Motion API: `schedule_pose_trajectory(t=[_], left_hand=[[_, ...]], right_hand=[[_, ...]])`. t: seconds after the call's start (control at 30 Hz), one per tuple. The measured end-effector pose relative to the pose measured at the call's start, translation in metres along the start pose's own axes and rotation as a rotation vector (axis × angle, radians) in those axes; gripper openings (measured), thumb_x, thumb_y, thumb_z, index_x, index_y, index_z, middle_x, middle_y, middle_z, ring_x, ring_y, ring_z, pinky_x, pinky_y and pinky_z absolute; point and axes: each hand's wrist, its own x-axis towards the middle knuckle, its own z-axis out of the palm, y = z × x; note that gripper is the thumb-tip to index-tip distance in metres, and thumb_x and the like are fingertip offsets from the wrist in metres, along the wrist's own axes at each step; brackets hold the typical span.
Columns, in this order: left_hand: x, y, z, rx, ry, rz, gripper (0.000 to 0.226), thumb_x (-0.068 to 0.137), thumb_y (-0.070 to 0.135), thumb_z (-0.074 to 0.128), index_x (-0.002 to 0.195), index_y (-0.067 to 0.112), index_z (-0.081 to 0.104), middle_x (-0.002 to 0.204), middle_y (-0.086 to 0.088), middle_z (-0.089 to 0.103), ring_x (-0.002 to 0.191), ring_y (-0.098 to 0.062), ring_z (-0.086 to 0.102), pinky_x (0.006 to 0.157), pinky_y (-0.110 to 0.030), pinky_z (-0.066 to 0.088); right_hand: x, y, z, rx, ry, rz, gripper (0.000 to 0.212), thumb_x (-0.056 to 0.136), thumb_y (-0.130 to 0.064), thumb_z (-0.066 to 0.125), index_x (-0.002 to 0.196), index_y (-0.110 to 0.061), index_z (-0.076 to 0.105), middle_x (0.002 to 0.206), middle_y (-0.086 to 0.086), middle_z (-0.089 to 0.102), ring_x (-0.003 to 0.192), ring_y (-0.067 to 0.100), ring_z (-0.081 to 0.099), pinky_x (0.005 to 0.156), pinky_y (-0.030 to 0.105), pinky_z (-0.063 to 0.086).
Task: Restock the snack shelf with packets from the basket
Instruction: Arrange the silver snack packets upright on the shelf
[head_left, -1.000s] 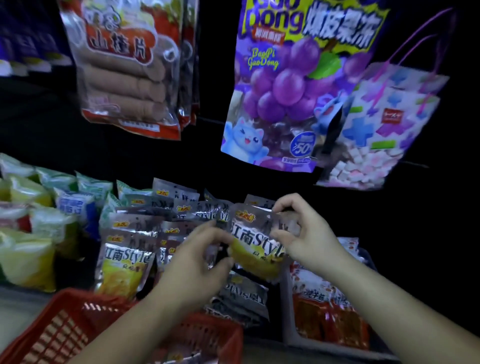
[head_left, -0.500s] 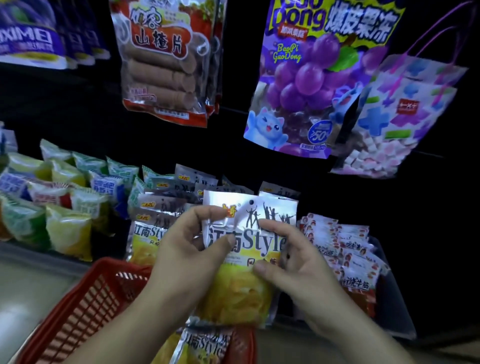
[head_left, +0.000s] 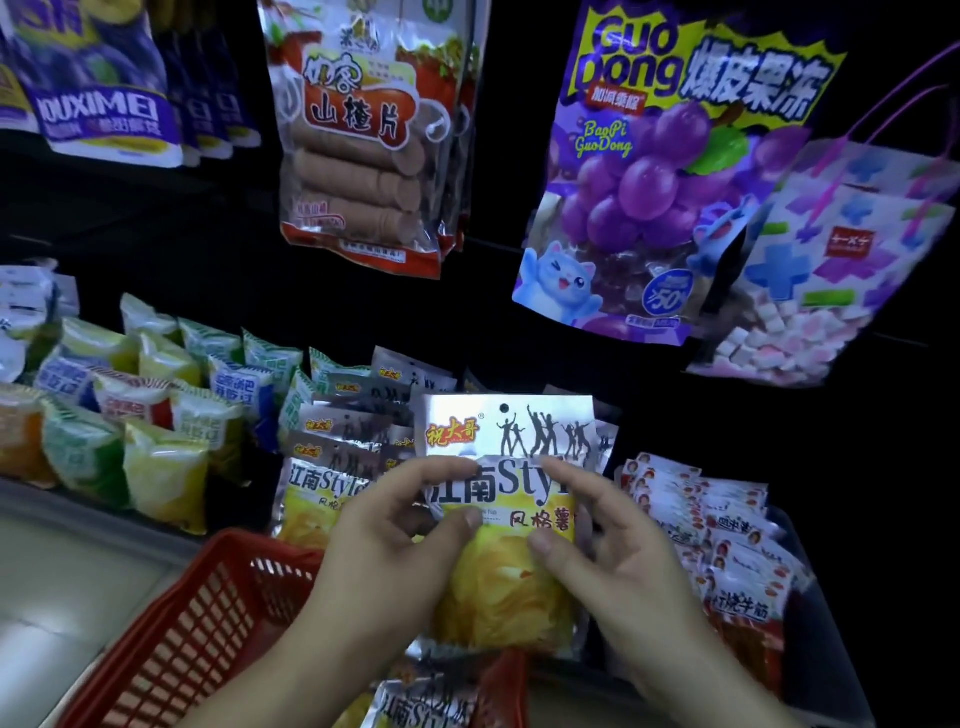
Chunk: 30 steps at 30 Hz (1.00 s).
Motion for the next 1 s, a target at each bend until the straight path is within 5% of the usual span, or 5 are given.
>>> schedule_pose_trajectory(t=[0.2, 0.43, 0.7, 0.83, 1.0], left_hand=[[-0.003, 0.004, -0.001, -0.115, 0.032, -0.002, 0.027, 0.093, 0.015, 0.07, 0.111, 0.035, 0.073, 0.09, 0.01, 0.072, 0.073, -0.004, 0.068, 0.064, -0.019, 0.052], [-0.001, 0.002, -0.006, -0.066, 0.032, -0.041, 0.021, 0.102, 0.016, 0.06, 0.106, 0.035, 0.069, 0.074, -0.002, 0.068, 0.072, -0.028, 0.049, 0.07, -0.068, 0.053], [0.0, -0.004, -0.006, -0.008, 0.113, -0.043, 0.053, 0.098, 0.019, 0.065, 0.145, 0.039, 0.051, 0.098, 0.009, 0.076, 0.088, -0.023, 0.072, 0.082, -0.047, 0.062], [-0.003, -0.014, -0.004, 0.049, 0.013, -0.094, 0.056, 0.097, 0.024, 0.066, 0.147, 0.042, 0.048, 0.098, 0.006, 0.071, 0.086, -0.017, 0.07, 0.077, -0.035, 0.061], [-0.021, -0.017, 0.01, 0.106, -0.158, -0.126, 0.099, 0.091, 0.017, 0.076, 0.149, 0.061, 0.008, 0.092, 0.025, 0.058, 0.077, -0.006, 0.066, 0.065, -0.023, 0.053]], right_hand=[[0.006, 0.0, -0.006, 0.026, 0.078, -0.001, 0.051, 0.083, -0.005, 0.077, 0.112, -0.046, 0.074, 0.137, -0.025, 0.062, 0.134, -0.008, 0.048, 0.108, 0.036, 0.05], [0.009, -0.001, -0.008, 0.012, 0.08, -0.005, 0.055, 0.088, 0.004, 0.072, 0.108, -0.048, 0.075, 0.134, -0.026, 0.063, 0.129, -0.016, 0.048, 0.083, 0.008, 0.052], [0.01, 0.007, -0.008, -0.015, 0.116, -0.023, 0.075, 0.076, -0.023, 0.082, 0.132, -0.062, 0.051, 0.141, -0.043, 0.044, 0.129, -0.026, 0.032, 0.113, 0.029, 0.039], [0.01, 0.005, -0.006, -0.066, 0.13, -0.044, 0.073, 0.072, -0.032, 0.081, 0.129, -0.063, 0.048, 0.153, -0.033, 0.037, 0.143, -0.009, 0.029, 0.118, 0.034, 0.036], [0.013, 0.014, -0.011, -0.094, 0.222, -0.046, 0.082, 0.071, -0.038, 0.087, 0.14, -0.059, 0.048, 0.151, -0.012, 0.051, 0.143, 0.012, 0.046, 0.113, 0.046, 0.046]])
